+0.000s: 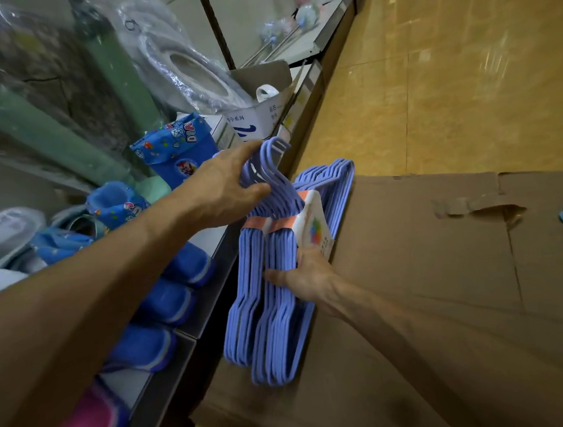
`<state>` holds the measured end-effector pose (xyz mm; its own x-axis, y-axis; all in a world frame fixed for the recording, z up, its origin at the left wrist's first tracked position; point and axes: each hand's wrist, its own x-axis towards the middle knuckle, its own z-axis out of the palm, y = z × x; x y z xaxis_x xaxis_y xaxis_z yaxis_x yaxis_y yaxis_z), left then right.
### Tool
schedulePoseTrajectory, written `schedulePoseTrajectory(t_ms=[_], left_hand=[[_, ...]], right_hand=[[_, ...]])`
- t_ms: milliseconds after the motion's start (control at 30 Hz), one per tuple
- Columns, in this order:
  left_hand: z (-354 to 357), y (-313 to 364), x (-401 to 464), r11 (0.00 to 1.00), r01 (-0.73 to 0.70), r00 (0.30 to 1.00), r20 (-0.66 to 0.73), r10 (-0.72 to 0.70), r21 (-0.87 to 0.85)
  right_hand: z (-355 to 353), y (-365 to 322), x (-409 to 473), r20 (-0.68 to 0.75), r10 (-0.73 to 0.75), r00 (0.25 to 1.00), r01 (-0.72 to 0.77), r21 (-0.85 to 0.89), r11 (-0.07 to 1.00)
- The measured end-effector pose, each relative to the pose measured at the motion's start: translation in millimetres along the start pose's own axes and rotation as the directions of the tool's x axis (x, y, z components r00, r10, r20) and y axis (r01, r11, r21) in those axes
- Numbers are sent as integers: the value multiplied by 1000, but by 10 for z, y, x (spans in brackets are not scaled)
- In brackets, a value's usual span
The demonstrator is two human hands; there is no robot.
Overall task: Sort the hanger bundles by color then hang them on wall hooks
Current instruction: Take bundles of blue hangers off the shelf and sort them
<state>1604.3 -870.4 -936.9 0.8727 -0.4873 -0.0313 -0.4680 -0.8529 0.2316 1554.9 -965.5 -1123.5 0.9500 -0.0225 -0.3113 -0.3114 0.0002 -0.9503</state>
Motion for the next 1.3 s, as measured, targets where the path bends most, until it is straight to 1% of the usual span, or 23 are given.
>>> schedulePoseTrajectory(t_ms=[133,233,367,433,500,567,633,700,833,933,1067,1167,1300], left_hand=[[66,-47,63,1000,3,999,51,-3,0],[99,-63,103,1000,12,999,39,-12,-5],[126,-111,146,1000,20,1000,0,-20,18],[155,-128,162,1000,2,1000,-23,-1,27],[181,-132,173,1000,-10,999,-47,11,23],[207,-105,181,1000,13,998,-55,-12,28],[233,-56,169,996,71,995,-70,-67,57],[242,38,154,997,52,990,-136,-43,62],[237,370,76,994,-106,958,-271,92,-36],[283,640,-43,964,-197,945,-298,138,-178],[282,1017,-291,861,-290,948,-249,198,-419],[228,1277,-445,772,-352,933,-260,248,-530],[153,1551,-509,647,-391,920,-277,276,-654]], right_hand=[[55,90,101,-10,40,999,-41,-48,998],[30,84,158,-7,45,999,-45,-150,988],[-37,15,115,28,51,998,-40,-307,951],[-96,-30,73,89,73,993,-41,-325,945],[-198,-90,14,159,133,978,-75,-324,943],[-351,-125,-53,202,182,963,-97,-369,925],[-512,-122,-128,193,189,963,-96,-409,908],[-683,-96,-224,164,192,968,-107,-421,901],[-1087,-107,-510,63,154,986,-113,-422,899],[-1424,-176,-813,-28,80,996,-84,-478,874],[-1805,-249,-1274,-96,-30,995,-29,-559,829],[-2008,-284,-1605,-124,-96,988,-10,-657,754],[-2157,-358,-2002,-144,-109,983,-30,-722,691]])
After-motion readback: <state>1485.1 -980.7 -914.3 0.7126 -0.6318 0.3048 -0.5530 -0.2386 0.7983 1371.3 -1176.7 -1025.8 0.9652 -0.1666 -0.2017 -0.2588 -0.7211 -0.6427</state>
